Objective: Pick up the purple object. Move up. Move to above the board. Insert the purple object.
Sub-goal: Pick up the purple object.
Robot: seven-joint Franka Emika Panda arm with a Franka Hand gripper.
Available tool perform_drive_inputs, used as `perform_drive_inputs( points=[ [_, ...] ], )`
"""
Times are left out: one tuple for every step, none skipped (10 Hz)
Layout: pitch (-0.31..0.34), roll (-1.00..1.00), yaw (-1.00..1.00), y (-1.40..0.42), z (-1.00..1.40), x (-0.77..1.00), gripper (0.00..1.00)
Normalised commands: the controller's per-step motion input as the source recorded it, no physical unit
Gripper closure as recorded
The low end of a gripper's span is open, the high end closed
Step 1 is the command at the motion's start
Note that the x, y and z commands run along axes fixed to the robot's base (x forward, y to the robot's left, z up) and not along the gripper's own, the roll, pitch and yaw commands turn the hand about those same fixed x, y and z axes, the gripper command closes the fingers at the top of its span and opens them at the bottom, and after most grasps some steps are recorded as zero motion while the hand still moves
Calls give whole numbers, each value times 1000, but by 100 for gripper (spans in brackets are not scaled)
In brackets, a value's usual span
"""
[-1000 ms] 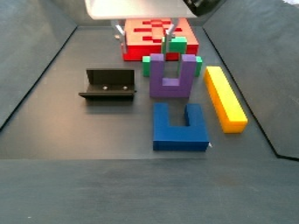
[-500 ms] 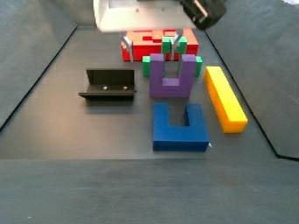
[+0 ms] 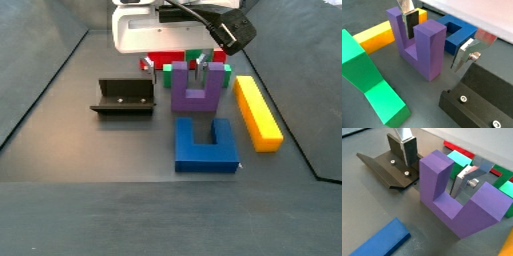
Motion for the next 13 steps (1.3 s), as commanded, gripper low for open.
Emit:
perform_drive_inputs(
  points=[
    [0,0,0,0,0,0,100],
    [0,0,0,0,0,0,100],
    [0,0,0,0,0,0,100],
    [0,0,0,0,0,0,100],
    [0,0,0,0,0,0,100],
    [0,0,0,0,0,0,100],
    [0,0,0,0,0,0,100],
    [0,0,0,0,0,0,100],
    [0,0,0,0,0,0,100],
    [0,0,0,0,0,0,100],
    [0,0,0,0,0,0,100],
    [0,0,0,0,0,0,100],
    [0,0,0,0,0,0,100]
  ],
)
